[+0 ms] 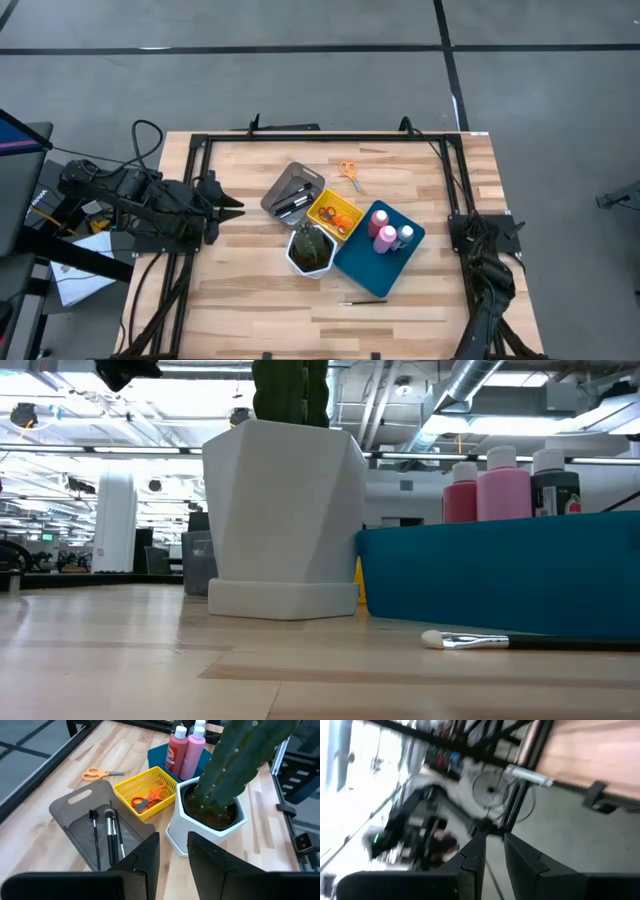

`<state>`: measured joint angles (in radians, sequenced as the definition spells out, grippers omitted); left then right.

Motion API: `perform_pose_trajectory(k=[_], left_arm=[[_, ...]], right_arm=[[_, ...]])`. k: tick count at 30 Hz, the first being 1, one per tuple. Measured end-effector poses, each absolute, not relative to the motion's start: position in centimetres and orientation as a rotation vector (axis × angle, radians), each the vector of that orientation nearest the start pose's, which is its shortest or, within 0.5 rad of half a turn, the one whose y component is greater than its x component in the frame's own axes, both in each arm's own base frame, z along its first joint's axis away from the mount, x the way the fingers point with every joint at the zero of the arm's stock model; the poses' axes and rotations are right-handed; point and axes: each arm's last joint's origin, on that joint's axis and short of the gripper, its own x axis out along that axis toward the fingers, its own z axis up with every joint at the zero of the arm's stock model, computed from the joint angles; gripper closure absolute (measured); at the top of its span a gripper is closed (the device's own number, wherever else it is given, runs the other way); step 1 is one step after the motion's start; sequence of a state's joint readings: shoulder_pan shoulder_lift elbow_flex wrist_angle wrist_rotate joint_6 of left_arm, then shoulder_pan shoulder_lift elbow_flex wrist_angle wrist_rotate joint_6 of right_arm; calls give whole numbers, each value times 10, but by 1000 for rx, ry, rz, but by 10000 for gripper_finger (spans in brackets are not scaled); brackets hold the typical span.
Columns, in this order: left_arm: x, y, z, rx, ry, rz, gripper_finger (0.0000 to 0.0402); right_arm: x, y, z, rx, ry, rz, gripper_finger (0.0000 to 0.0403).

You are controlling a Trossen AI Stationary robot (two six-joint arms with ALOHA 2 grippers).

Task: Pick & Place Paint Supplies
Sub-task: Put the makeup brush into the black bin

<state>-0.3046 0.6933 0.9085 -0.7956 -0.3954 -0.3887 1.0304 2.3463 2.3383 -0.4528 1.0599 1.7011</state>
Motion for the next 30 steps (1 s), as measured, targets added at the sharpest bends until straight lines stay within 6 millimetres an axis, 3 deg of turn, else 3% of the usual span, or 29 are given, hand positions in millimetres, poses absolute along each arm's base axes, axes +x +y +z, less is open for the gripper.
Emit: perform_pose_trajectory(k=[5,14,30], left_arm=[[120,-26,331,-147,523,184,308],[120,-26,331,-82,533,168,308],[120,-23,331,-54,511,259,308]], right_arm=[[303,421,294,1271,140,-337,341],[346,370,272,1110,530,-464,354],[399,289,256,645,1197,-217,355]])
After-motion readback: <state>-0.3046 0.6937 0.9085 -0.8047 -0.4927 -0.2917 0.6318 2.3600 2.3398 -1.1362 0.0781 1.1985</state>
